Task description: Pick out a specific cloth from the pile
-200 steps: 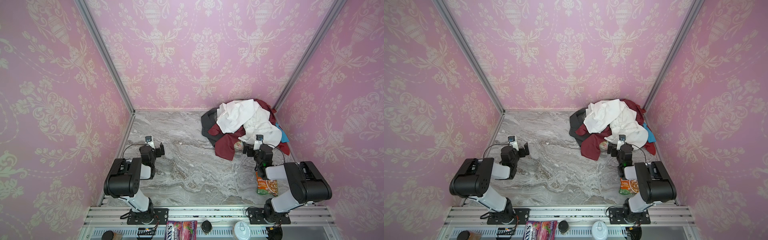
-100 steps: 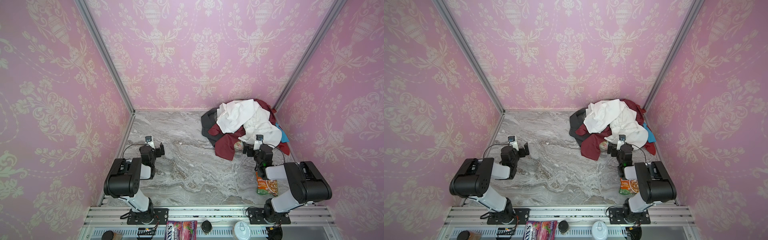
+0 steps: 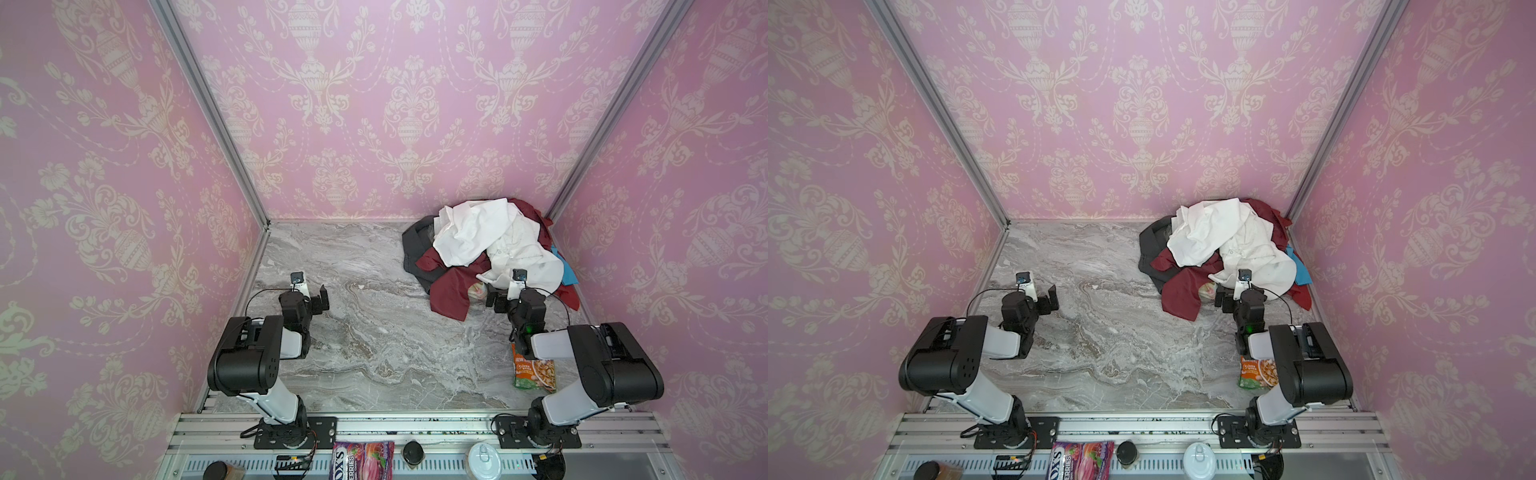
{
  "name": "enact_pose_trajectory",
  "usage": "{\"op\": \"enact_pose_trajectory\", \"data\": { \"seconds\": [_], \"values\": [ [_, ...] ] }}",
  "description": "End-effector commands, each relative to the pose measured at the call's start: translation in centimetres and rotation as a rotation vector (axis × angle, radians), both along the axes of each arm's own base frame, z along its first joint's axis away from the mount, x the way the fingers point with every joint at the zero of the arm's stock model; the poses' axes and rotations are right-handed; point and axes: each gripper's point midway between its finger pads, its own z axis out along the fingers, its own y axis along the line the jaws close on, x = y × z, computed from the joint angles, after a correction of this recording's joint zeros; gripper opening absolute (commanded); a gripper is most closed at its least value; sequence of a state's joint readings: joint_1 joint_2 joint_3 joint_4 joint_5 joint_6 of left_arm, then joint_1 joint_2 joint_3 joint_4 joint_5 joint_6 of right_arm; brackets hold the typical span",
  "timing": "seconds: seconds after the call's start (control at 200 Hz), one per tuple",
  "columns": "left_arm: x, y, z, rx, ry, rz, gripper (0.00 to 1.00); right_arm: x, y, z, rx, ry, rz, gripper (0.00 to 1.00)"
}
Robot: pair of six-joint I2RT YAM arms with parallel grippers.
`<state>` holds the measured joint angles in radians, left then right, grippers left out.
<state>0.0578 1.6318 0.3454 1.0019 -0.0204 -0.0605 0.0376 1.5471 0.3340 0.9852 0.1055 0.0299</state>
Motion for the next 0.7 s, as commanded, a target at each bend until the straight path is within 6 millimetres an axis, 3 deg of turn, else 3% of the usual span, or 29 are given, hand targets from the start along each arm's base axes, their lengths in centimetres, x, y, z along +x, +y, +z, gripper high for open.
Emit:
{"op": "enact_pose_trajectory", "data": {
  "seconds": [0.0, 0.28, 0.44, 0.555, 0.645, 0.66, 0.696],
  "values": [
    [0.4, -0.1, 0.6, 0.009, -0.018, -0.022, 0.99, -0.5, -0.2, 1.6, -0.003, -0.055, -0.033, 1.00],
    [0.6, 0.5, 2.4, 0.011, 0.029, 0.008, 0.99, -1.6, -0.8, 3.9, -0.012, -0.061, -0.078, 1.00],
    [0.9, 1.8, 5.4, -0.003, 0.068, 0.097, 0.99, -2.2, -1.8, 6.0, 0.023, -0.052, -0.151, 1.00],
    [1.8, 0.6, 8.0, -0.007, 0.077, 0.076, 0.99, -2.2, -1.9, 7.7, 0.054, -0.043, -0.171, 1.00],
    [2.5, -1.2, 9.4, 0.016, 0.098, 0.054, 0.99, -2.5, -2.0, 9.1, 0.074, -0.033, -0.184, 1.00],
    [3.0, -1.6, 10.6, 0.014, 0.081, 0.050, 0.99, -2.5, -2.1, 9.3, 0.077, -0.029, -0.189, 1.00],
    [3.4, -2.4, 11.2, 0.005, 0.084, 0.042, 0.99, -2.7, -2.1, 9.8, 0.086, -0.027, -0.193, 1.00]
  ]
}}
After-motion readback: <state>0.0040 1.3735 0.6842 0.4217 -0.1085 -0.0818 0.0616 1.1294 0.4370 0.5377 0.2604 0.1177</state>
